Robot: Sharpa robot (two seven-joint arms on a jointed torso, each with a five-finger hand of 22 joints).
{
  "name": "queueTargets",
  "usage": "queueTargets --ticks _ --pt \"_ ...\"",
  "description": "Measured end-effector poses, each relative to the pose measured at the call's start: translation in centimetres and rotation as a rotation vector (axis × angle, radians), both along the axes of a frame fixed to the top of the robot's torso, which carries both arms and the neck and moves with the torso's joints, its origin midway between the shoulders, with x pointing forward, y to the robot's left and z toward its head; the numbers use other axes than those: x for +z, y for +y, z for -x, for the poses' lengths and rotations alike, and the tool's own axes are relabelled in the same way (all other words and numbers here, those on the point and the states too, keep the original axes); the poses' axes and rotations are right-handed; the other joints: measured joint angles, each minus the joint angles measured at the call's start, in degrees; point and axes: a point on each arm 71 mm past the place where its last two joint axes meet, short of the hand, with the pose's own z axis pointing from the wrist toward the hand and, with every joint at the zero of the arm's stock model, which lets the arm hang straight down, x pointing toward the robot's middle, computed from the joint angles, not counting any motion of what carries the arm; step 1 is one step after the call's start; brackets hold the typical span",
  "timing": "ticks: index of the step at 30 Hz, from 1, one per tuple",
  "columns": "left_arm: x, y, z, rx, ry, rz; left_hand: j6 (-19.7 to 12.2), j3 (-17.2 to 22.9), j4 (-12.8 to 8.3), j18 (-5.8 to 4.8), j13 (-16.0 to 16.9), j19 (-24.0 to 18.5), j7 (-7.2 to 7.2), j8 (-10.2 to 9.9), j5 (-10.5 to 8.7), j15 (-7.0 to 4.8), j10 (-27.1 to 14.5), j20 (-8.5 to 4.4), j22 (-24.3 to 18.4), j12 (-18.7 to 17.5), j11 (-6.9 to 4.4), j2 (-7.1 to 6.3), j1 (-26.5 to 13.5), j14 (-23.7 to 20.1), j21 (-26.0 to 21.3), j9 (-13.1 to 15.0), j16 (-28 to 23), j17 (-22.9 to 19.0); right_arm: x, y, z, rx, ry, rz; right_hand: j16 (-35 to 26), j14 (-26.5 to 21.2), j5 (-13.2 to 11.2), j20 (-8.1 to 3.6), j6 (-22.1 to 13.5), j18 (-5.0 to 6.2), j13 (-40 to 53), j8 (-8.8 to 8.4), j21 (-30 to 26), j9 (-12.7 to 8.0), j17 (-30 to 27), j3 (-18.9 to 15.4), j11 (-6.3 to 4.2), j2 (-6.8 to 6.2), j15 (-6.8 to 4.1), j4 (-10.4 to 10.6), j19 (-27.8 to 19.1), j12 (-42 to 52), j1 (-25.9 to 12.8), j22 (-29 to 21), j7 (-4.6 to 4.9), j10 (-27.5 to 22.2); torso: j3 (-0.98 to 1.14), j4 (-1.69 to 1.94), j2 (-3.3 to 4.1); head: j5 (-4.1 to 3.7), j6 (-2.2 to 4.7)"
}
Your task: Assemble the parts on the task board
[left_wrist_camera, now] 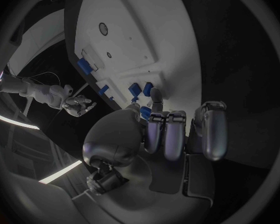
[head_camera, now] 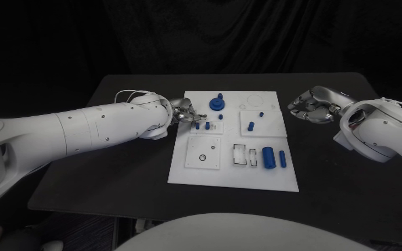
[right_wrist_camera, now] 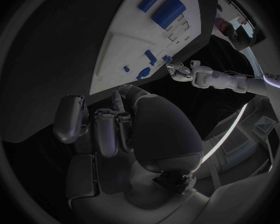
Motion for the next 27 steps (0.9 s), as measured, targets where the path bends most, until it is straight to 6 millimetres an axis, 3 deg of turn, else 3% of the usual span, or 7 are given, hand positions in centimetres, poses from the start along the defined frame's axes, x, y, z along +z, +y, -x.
queueTargets --ticks 14,21,27 --pt "0.1 0.0 0.0 0.0 -0.008 0.006 0.5 0.0 0.0 0.0 0.0 0.2 -0.12 0.5 1.19 -0.2 0.0 -0.2 0.0 0.0 -0.41 -0.34 1.6 0.2 0.0 1.0 0.0 0.0 0.0 0.0 0.0 0.0 0.003 0.001 0.0 0.0 0.0 0.0 0.0 0.0 0.0 0.0 0.0 0.0 0.0 0.0 0.0 0.0 0.0 0.0 0.0 0.0 0.0 0.0 0.0 0.0 0.01 0.02 0.0 0.13 0.0" --pt "0.5 0.2 0.1 0.002 -0.064 0.038 -2.4 0.0 0.0 -0.01 0.0 0.2 0.29 2.1 2.28 -0.2 0.0 -0.2 0.0 0.0 -0.41 -2.81 4.6 0.2 0.5 1.0 0.0 0.0 -0.1 -0.1 0.0 -0.002 0.004 0.002 0.0 0.0 0.0 0.0 0.0 0.0 0.0 0.0 0.0 0.0 0.0 0.0 0.0 0.0 0.0 0.0 0.0 0.0 0.0 0.0 0.0 0.0 0.01 0.05 0.02 -0.01 0.0" --pt "2.3 0.2 0.2 -0.054 -0.242 0.09 -5.3 -1.9 0.1 -0.01 0.0 0.1 0.9 2.9 2.28 -0.2 0.0 -0.06 0.0 0.0 -0.41 -4.63 5.7 0.2 -0.1 1.0 0.0 0.0 0.0 -0.3 0.1 -0.005 0.004 0.002 0.0 0.0 0.0 0.0 0.1 0.0 0.0 0.0 -0.4 0.0 0.0 0.2 0.0 0.0 0.0 -0.2 -0.4 0.0 0.0 0.0 0.13 0.0 -0.01 0.07 0.01 -0.3 0.0"
